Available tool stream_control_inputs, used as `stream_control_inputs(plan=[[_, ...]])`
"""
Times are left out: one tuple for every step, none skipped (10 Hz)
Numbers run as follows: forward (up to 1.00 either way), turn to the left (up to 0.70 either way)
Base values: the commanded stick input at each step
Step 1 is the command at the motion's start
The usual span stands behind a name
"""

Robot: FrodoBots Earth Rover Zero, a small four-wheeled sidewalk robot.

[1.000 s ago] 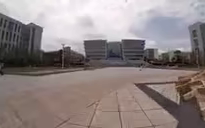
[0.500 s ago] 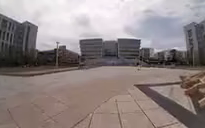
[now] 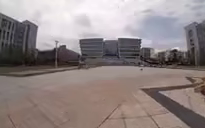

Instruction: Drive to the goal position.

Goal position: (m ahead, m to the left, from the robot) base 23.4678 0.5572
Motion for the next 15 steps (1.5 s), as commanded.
stream_control_inputs(plan=[[1.00,-0.38],[1.00,-0.36],[1.00,-0.26],[1.00,0.00],[1.00,0.00],[1.00,0.00],[1.00,0.00],[1.00,0.00],[1.00,0.00],[1.00,0.00],[1.00,0.00],[1.00,0.00],[1.00,0.00],[1.00,0.00],[1.00,0.00]])
